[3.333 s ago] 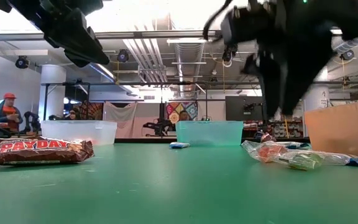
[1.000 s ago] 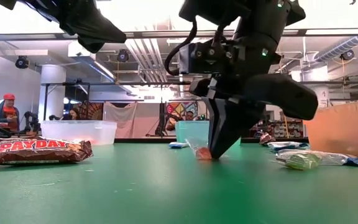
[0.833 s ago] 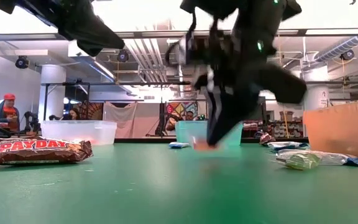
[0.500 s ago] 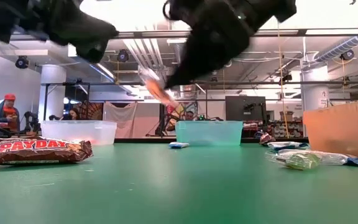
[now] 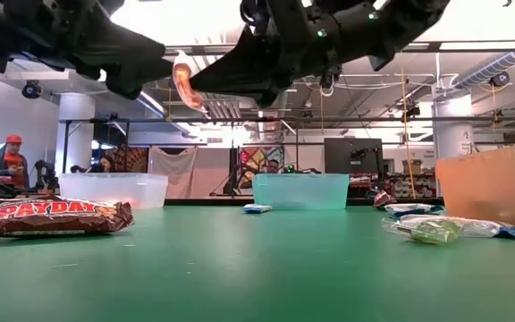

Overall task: Sort candy by brand, put in halloween buckets
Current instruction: Put the orange gummy into the white bin

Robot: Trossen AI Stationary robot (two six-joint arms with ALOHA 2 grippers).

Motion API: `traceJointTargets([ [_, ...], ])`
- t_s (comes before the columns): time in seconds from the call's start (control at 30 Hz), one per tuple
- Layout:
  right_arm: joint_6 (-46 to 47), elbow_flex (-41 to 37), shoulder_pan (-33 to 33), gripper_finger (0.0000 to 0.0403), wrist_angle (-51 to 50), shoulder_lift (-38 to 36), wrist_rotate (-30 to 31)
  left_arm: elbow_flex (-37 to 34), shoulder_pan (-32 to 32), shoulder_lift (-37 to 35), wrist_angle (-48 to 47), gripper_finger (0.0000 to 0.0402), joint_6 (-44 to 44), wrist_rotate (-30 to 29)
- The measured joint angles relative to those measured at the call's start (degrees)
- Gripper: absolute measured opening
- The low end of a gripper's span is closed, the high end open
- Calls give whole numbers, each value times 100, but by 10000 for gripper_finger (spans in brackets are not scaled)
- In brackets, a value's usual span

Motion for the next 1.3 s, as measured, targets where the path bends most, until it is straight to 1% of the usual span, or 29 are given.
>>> traceJointTargets([
  [0.07, 130, 94, -82, 9, -145, 0, -315, 54, 0, 0, -1, 190, 133, 1],
  [0.1, 163, 120, -107, 9, -165, 0, -380, 84, 0, 0, -3, 192, 178, 17],
  [0.23, 176, 172, -156, 9, -184, 0, -387, 187, 1, 0, 1, 193, 413, 364],
  [0.33, 187, 202, -169, 9, -175, 0, -441, 233, 0, 67, 10, 186, 560, 396],
  [0.5, 202, 200, -174, 9, -186, 2, -507, 397, 7, 451, 30, 167, 755, 392],
  [0.6, 237, 200, -174, 9, -188, 2, -509, 539, 2, 742, 49, 157, 806, 223],
  [0.67, 234, 200, -174, 9, -200, 2, -509, 621, 2, 925, 222, 150, 939, 179],
  [0.73, 234, 200, -174, 9, -200, 2, -509, 658, 2, 1073, 404, 135, 1095, 172],
  [0.8, 236, 200, -174, 9, -217, 2, -509, 687, 2, 1167, 502, 109, 1156, 169],
  [0.97, 249, 200, -161, 9, -263, 2, -494, 683, 2, 1246, 565, 18, 1103, 164],
  [1.03, 429, 200, -158, 11, -261, 2, -498, 683, 2, 1238, 569, 10, 1054, 160],
  [1.1, 613, 200, -158, 19, -257, 2, -537, 681, 2, 1195, 552, 9, 1048, 151],
  [1.17, 765, 200, -160, 37, -250, 0, -539, 681, 13, 1130, 529, 3, 1047, 143],
  [1.3, 1040, 209, -173, 90, -285, -36, -486, 681, 59, 972, 403, 1, 963, 124],
])
